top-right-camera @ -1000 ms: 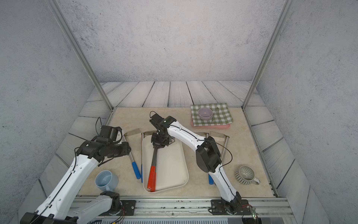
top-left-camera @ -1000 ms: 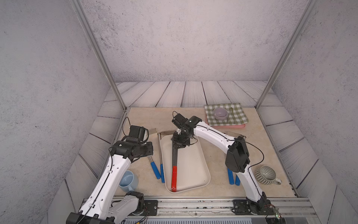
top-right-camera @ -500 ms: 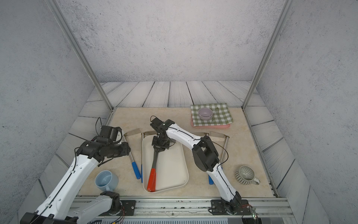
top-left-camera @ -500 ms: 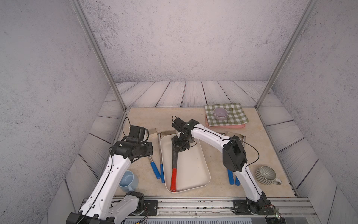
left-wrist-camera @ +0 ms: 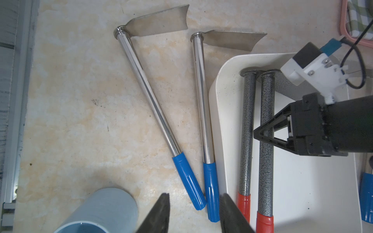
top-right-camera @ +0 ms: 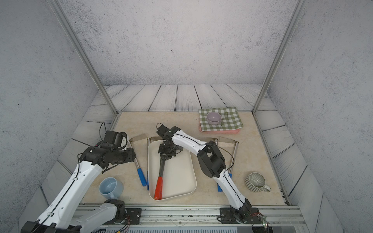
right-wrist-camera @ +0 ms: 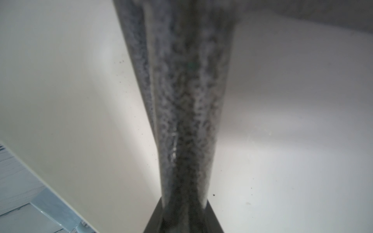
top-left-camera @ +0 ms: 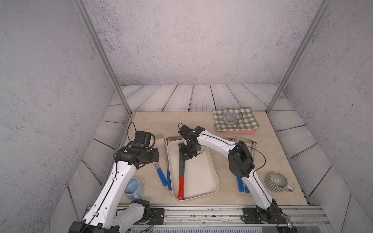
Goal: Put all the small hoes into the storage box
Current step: Place the hoe in the storage box.
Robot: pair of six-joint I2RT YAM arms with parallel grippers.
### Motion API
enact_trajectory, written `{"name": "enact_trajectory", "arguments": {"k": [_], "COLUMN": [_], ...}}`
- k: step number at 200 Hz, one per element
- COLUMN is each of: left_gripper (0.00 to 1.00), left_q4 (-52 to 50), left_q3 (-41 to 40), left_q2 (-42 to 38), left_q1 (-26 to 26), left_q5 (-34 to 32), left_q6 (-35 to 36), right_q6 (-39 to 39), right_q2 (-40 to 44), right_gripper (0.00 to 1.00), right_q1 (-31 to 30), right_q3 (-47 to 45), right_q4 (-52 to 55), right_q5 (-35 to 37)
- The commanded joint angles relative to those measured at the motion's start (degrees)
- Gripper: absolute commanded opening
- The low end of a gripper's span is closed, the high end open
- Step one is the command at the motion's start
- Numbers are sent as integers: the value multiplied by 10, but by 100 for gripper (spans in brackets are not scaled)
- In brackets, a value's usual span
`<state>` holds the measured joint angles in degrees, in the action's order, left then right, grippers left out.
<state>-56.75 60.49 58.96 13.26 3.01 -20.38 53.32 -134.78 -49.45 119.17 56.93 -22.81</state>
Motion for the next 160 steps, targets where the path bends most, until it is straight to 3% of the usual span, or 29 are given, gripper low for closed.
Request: {"name": "enact_trajectory", "arguments": {"k": [1, 160], "left_gripper": [44, 44], "left_q4": [-6, -3], "left_q3": [2, -1], "left_q2": [-9, -9], "left_q1": [0, 0], "left_q5": [-4, -4], "left_q6": [3, 3], "right_q6": [-10, -3], "right_q2": [4, -23], "right_gripper": [1, 9], "right_q1": [-2, -2], "right_q3": [11, 37], "right_q4": [3, 1], "right_q5": [-14, -7]}}
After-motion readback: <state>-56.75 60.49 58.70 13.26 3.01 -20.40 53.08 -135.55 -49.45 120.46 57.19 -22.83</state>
